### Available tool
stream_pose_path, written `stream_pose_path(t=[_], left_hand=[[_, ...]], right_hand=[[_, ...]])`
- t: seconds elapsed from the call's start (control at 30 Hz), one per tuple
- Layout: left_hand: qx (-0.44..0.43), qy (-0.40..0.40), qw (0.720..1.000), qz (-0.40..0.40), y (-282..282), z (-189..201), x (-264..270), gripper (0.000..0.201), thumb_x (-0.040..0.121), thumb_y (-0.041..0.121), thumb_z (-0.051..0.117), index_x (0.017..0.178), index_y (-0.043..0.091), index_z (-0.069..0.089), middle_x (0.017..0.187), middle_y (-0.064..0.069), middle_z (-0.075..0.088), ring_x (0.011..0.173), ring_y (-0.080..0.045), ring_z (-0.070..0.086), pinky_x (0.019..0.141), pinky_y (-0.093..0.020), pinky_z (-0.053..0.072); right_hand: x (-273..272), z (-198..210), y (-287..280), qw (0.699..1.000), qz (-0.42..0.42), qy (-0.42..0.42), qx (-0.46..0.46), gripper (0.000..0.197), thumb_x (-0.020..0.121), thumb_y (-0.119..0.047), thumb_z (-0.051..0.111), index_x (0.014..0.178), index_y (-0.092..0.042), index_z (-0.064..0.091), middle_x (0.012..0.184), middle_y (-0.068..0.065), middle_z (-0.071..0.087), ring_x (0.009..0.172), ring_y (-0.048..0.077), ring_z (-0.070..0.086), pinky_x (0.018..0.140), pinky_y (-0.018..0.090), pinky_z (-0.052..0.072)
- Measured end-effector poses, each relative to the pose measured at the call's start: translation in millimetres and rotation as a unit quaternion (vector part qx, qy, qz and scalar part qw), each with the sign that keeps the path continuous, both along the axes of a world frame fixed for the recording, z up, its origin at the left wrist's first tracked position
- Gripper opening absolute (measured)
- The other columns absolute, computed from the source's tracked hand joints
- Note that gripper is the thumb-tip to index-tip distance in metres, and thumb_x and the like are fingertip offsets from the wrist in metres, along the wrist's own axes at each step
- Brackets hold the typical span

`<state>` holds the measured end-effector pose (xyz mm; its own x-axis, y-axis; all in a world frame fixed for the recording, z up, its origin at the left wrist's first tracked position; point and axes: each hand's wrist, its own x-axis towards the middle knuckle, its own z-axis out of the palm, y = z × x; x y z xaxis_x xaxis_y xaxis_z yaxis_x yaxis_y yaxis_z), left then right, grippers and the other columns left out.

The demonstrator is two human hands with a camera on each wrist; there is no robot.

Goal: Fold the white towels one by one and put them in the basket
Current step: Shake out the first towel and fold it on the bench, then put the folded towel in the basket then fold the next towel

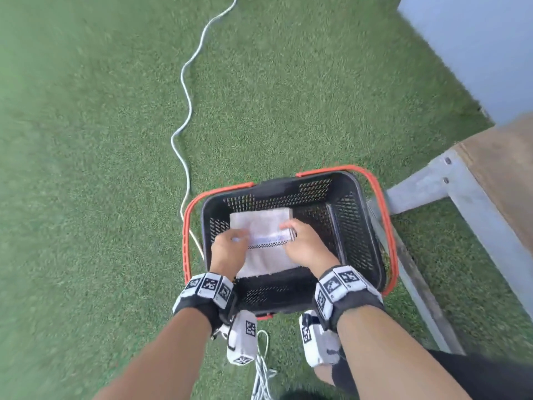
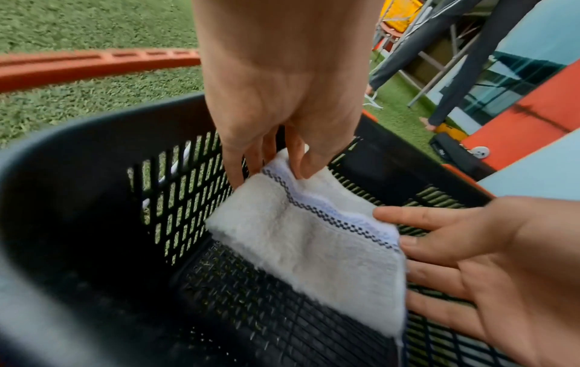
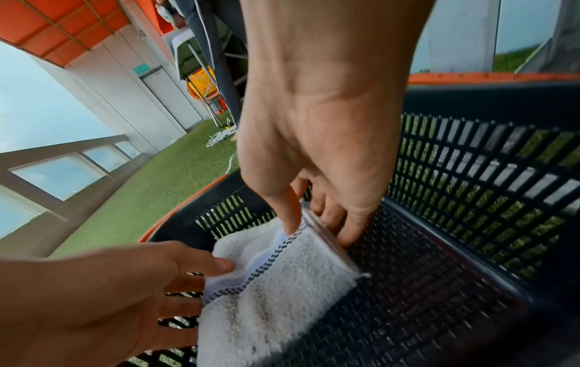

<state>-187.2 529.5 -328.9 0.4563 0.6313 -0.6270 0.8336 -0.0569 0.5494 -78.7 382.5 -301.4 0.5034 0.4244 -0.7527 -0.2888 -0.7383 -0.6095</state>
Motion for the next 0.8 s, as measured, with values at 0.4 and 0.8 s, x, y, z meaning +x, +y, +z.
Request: stream_pose_path(t=[0.4, 0.8], left_hand=[[-0.03, 0.1, 0.99, -0.09, 0.9, -24.5, 25.0, 0.058, 0.098, 0.012, 0.056, 0.15, 0.0, 0.034, 0.153, -0.016, 0.04, 0.136, -0.032, 0.046, 0.106, -0.032, 0.041], [-0.021, -0.13, 0.984, -0.122, -11.5, 119.8, 65.2, 0.015, 0.099, 0.021, 0.057, 0.106, 0.02, 0.07, 0.098, 0.001, 0.073, 0.084, -0.017, 0.068, 0.055, -0.016, 0.043]], right_hand=[[3.5, -6.5, -3.9, 0.999, 0.021, 0.03, -0.007, 0.059, 0.095, 0.001, 0.043, 0.151, -0.019, 0.039, 0.155, 0.006, 0.04, 0.097, 0.017, 0.061, 0.072, 0.024, 0.05], [47.0, 178.4, 7.2, 0.977, -0.054, -0.142, 0.148, 0.027, 0.098, -0.027, 0.059, 0.123, -0.02, 0.061, 0.119, 0.001, 0.066, 0.096, 0.01, 0.063, 0.078, 0.023, 0.046]])
